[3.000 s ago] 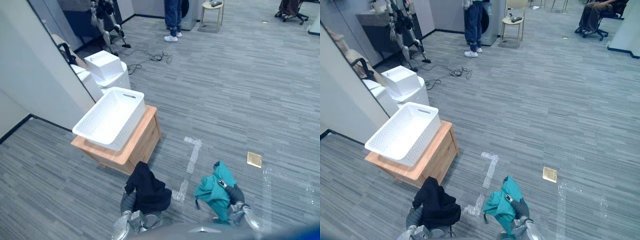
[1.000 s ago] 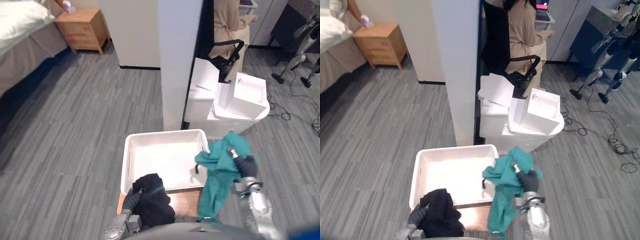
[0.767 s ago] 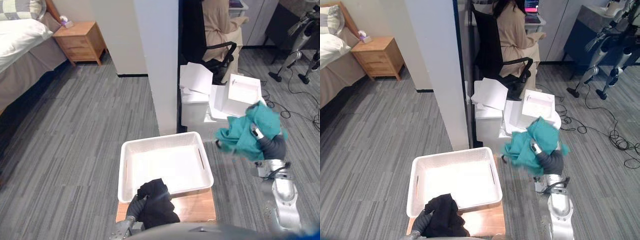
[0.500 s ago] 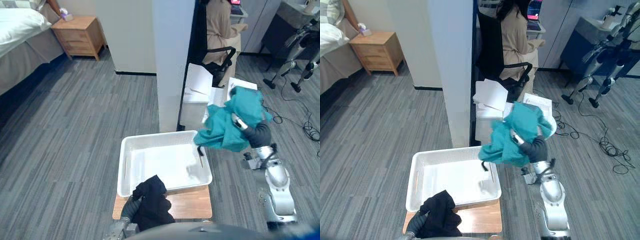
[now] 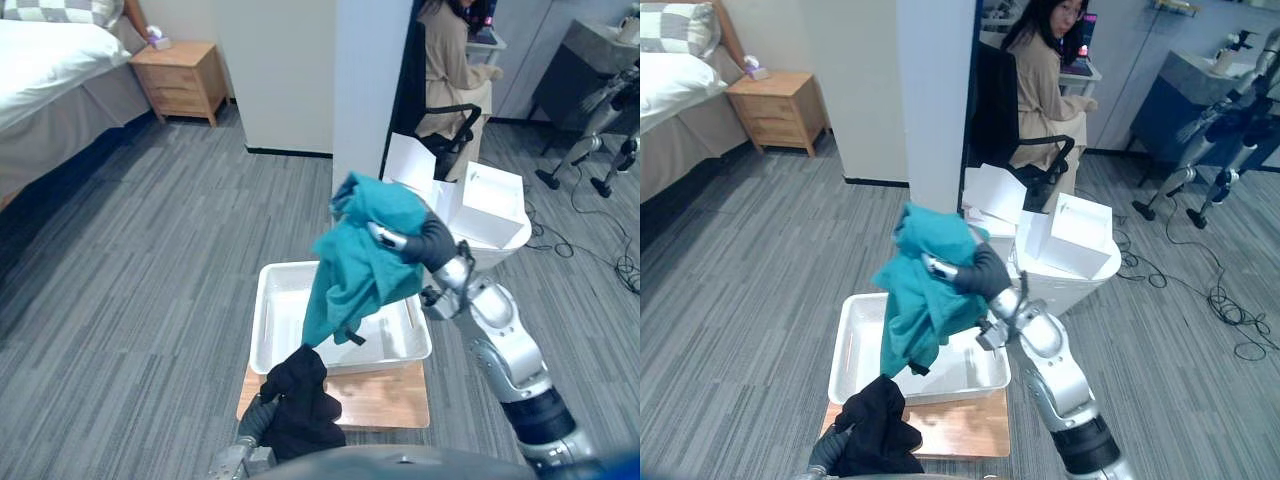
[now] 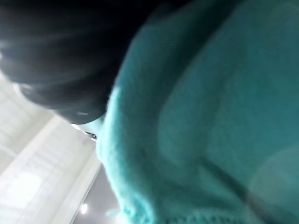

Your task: Tidy the bed and pick cloth on bed and put in laundry

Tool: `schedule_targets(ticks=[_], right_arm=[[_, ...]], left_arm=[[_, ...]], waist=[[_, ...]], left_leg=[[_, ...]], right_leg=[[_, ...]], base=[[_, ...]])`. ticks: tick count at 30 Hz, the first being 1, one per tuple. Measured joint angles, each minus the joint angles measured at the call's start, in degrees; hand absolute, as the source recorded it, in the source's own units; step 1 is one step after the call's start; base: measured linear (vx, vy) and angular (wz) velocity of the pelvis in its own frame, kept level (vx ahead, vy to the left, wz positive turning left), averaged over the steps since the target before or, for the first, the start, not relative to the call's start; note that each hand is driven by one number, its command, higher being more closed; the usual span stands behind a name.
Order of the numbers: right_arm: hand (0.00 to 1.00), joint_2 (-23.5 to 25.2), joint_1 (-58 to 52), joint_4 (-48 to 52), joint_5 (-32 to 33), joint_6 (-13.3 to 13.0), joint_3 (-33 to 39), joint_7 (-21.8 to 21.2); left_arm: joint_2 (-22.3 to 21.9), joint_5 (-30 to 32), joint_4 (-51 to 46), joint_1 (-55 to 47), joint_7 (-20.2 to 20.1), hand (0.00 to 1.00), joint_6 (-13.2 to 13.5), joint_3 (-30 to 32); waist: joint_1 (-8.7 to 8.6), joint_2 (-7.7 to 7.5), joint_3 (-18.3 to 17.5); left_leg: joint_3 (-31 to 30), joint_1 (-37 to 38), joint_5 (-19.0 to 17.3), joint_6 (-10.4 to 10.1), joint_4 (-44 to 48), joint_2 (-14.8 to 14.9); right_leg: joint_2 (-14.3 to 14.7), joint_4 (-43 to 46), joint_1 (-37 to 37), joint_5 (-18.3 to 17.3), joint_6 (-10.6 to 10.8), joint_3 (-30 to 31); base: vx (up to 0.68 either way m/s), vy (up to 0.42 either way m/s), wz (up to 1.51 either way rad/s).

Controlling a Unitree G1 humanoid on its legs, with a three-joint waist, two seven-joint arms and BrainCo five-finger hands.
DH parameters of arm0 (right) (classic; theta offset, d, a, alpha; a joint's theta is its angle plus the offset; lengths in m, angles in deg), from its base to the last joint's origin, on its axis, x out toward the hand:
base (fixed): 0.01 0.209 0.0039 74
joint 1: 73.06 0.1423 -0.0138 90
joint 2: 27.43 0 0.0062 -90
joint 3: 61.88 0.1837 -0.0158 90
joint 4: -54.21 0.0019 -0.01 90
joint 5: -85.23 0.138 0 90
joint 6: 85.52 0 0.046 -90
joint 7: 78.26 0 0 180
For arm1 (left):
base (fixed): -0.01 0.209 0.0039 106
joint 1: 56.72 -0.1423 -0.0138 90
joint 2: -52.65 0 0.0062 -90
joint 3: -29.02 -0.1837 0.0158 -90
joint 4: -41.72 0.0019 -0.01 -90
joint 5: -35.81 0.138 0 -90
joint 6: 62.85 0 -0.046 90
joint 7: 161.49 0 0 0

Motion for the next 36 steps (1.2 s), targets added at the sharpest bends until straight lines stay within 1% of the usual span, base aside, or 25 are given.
schedule_targets(ticks=[1, 3, 4, 6, 8, 9, 10, 11, 12, 13, 14, 16, 17, 19, 20, 21, 23, 25, 26, 29, 32, 34, 36], right_arm=[[1.00, 0.60, 1.56, -1.66, -0.10, 0.89, -1.06, 0.59], [1.00, 0.85, 3.54, -4.46, -0.61, 1.77, -3.02, 1.35], [1.00, 1.09, 4.56, -6.43, -0.98, 2.54, -4.56, 2.16], [1.00, 1.59, 5.75, -9.58, -1.14, 3.42, -6.87, 3.36], [1.00, 2.83, 5.95, -12.02, -2.76, 3.53, -8.35, 5.28], [1.00, 3.35, 6.27, -13.67, -3.34, 3.59, -8.75, 6.67], [1.00, 3.94, 6.96, -14.97, -4.03, 3.60, -8.90, 8.21], [1.00, 4.59, 8.36, -16.32, -4.97, 3.56, -8.83, 9.62], [1.00, 4.87, 9.85, -17.80, -5.39, 3.39, -8.67, 10.68], [1.00, 5.29, 11.74, -19.67, -7.22, 3.04, -8.47, 12.50], [1.00, 5.73, 12.74, -21.14, -8.02, 2.60, -8.27, 13.42], [1.00, 7.04, 13.23, -24.76, -11.59, 0.90, -7.11, 15.75], [1.00, 6.93, 13.22, -25.84, -12.61, 0.78, -7.02, 16.39], [1.00, 6.97, 13.27, -27.20, -14.63, -0.09, -6.50, 16.72], [1.00, 6.98, 13.27, -27.74, -15.47, -1.06, -6.08, 16.88], [1.00, 6.97, 13.32, -27.92, -16.01, -1.48, -5.73, 17.03], [1.00, 7.03, 15.23, -30.80, -17.35, -3.24, -5.35, 18.05], [1.00, 7.03, 17.30, -33.69, -18.63, -3.74, -5.41, 18.99], [0.00, 7.04, 18.27, -35.44, -19.09, -3.99, -5.63, 19.58], [0.00, 6.97, 18.89, -36.79, -19.04, -4.12, -6.10, 19.71], [0.00, 6.98, 19.02, -38.92, -19.13, -4.13, -7.68, 21.10], [0.00, 6.77, 19.04, -40.79, -21.16, -4.15, -7.57, 22.85], [0.00, 6.25, 19.07, -41.22, -21.80, -4.15, -7.03, 23.92]], left_arm=[[-0.13, 0.04, 0.10, -0.02, 0.04, 1.00, -0.12, 0.87], [-0.07, 0.05, 0.28, 0.12, 0.13, 1.00, -0.23, 1.06], [-0.16, 0.04, 0.35, 0.34, 0.27, 1.00, -0.56, 1.15], [-0.09, 0.32, 0.41, 0.73, 0.51, 1.00, -1.32, 1.19], [0.46, 1.46, 0.39, 1.47, 0.59, 1.00, -2.07, 1.35], [0.74, 1.55, 0.37, 2.37, 0.70, 1.00, -2.63, 1.60], [0.80, 1.58, 0.32, 3.30, 1.15, 1.00, -2.81, 1.85], [0.89, 1.60, 0.08, 4.62, 1.61, 1.00, -2.82, 1.95], [1.05, 1.62, -0.24, 5.99, 1.89, 1.00, -2.82, 2.02], [1.27, 1.85, -0.42, 8.07, 2.37, 1.00, -2.82, 1.96], [1.35, 2.19, -0.75, 9.31, 2.85, 1.00, -2.82, 1.97], [1.27, 2.23, -2.41, 11.39, 3.56, 1.00, -2.81, 1.85], [1.20, 2.22, -3.32, 11.87, 4.22, 1.00, -2.81, 1.84], [1.12, 2.16, -4.41, 12.68, 5.22, 1.00, -2.82, 1.82], [1.09, 2.17, -5.32, 12.99, 5.55, 1.00, -2.81, 1.79], [1.04, 2.17, -5.45, 13.30, 5.55, 1.00, -2.82, 1.70], [0.97, 2.17, -5.78, 14.30, 5.56, 1.00, -2.82, 1.23], [0.73, 2.17, -5.79, 14.87, 5.56, 1.00, -2.80, 1.09], [0.61, 2.16, -5.79, 15.27, 5.56, 1.00, -2.78, 0.98], [0.60, 2.16, -5.75, 15.90, 5.56, 1.00, -2.67, 0.93], [0.59, 2.13, -5.63, 16.94, 5.63, 1.00, -2.70, 0.92], [0.61, 2.14, -5.72, 17.70, 5.61, 1.00, -2.73, 0.97], [0.61, 2.24, -6.10, 17.78, 5.54, 1.00, -2.76, 0.98]], waist=[[0.50, -0.17, -0.12], [0.71, -0.32, -0.21], [1.20, -0.27, -0.18], [1.44, -0.22, -0.15], [1.48, -0.34, -0.11], [1.99, -0.34, 0.27], [2.72, 0.00, 0.94], [2.78, -0.51, 2.28], [2.92, -0.35, 4.41], [3.05, -0.37, 7.01], [3.03, 0.03, 9.05], [3.07, 1.13, 13.59], [3.17, 1.73, 15.05], [3.33, 2.61, 16.85], [3.31, 3.26, 17.51], [3.31, 3.61, 17.74], [3.73, 4.79, 18.84], [4.05, 5.33, 19.71], [4.26, 5.58, 20.20], [4.58, 5.58, 20.21], [4.70, 5.34, 20.59], [4.71, 5.33, 20.60], [4.80, 5.32, 20.60]], left_leg=[[-0.63, -0.32, 0.23, 0.02, 0.00, -0.05], [-1.20, -0.69, 0.64, 0.10, -0.01, -0.04], [-1.42, -0.73, 0.80, 0.15, -0.01, -0.08], [-2.48, -1.32, 1.17, 0.15, -0.07, -0.13], [-3.65, -3.29, 1.92, 0.12, -0.16, -0.06], [-4.03, -5.25, 2.56, 0.18, -0.23, 0.13], [-4.09, -7.03, 2.90, 0.06, -0.23, 0.40], [-4.14, -8.29, 3.59, 0.09, -0.20, 0.62], [-4.29, -9.58, 4.27, 0.08, -0.12, 0.81], [-4.72, -11.80, 4.96, -0.37, -0.10, 1.02], [-4.96, -13.19, 5.61, -0.22, -0.08, 1.09], [-5.49, -15.87, 6.90, -0.02, -0.04, 1.04], [-5.48, -16.53, 7.35, 0.33, -0.04, 0.91], [-5.49, -17.14, 7.96, 0.51, -0.02, 0.50], [-5.50, -17.83, 8.11, 0.60, -0.01, 0.24], [-5.59, -18.19, 8.23, 0.62, -0.01, 0.24], [-5.61, -18.91, 8.42, 0.58, -0.01, 0.23], [-5.77, -19.11, 8.42, 0.57, -0.01, 0.14], [-6.28, -19.30, 8.41, 0.56, -0.01, 0.09], [-6.96, -20.63, 8.51, 0.37, -0.01, 0.06], [-7.31, -20.63, 8.78, 0.43, 0.00, 0.04], [-7.63, -20.32, 8.78, 0.42, 0.01, -0.03], [-7.63, -19.76, 8.76, 0.39, 0.01, -0.02]], right_leg=[[0.01, -0.20, 0.10, 0.07, -0.02, -0.41], [0.02, -0.51, 0.35, 0.37, -0.13, -1.34], [0.02, -0.58, 0.47, 0.39, -0.12, -1.50], [0.03, -0.60, 0.39, 0.39, -0.13, -2.26], [0.06, -0.51, -0.95, 0.44, -0.20, -3.31], [0.32, -0.35, -2.83, 0.67, -0.50, -3.38], [0.56, -0.07, -4.58, 1.00, -0.88, -3.53], [0.70, 0.48, -5.97, 1.17, -1.09, -3.69], [0.78, 1.26, -7.36, 1.21, -1.20, -3.98], [0.77, 2.83, -10.11, 1.04, -1.58, -4.14], [0.69, 4.03, -11.91, 0.95, -1.71, -4.21], [0.17, 6.64, -15.41, 0.65, -2.16, -4.56], [-0.14, 7.72, -16.54, 0.56, -2.26, -4.54], [-0.44, 9.08, -17.78, 0.29, -2.33, -4.52], [-0.78, 10.02, -18.82, 0.07, -2.47, -4.50], [-1.01, 10.23, -19.21, 0.06, -2.47, -4.51], [-1.15, 10.73, -20.15, -0.01, -2.48, -4.46], [-1.42, 11.97, -20.79, -0.84, -2.41, -4.43], [-1.65, 12.69, -21.05, -1.40, -2.36, -4.61], [-2.05, 14.09, -22.67, -2.28, -2.50, -4.82], [-2.20, 14.93, -22.81, -2.75, -2.63, -5.10], [-2.30, 15.68, -22.65, -2.96, -2.74, -5.07], [-2.36, 15.80, -22.18, -2.97, -2.73, -4.80]], base=[[-0.03, -0.012, 0.16], [-0.03, -0.018, 0.22], [-0.04, -0.015, 0.16], [-0.07, -0.023, 0.24], [-0.10, -0.034, 0.32], [-0.08, -0.020, 0.12], [-0.11, -0.024, 0.10], [-0.13, -0.019, 0.12], [-0.18, -0.009, 0.16], [-0.17, 0.000, 0.16], [-0.15, 0.012, 0.17], [-0.11, 0.016, 0.12], [-0.05, 0.015, 0.05], [0.00, 0.000, 0.00], [0.00, 0.000, 0.00], [0.02, 0.021, 0.03], [0.03, 0.002, 0.01], [0.01, -0.017, 0.08], [0.01, -0.015, 0.16], [0.02, -0.012, 0.14], [0.08, -0.035, 0.08], [0.07, -0.019, 0.08], [0.06, -0.008, 0.01]])
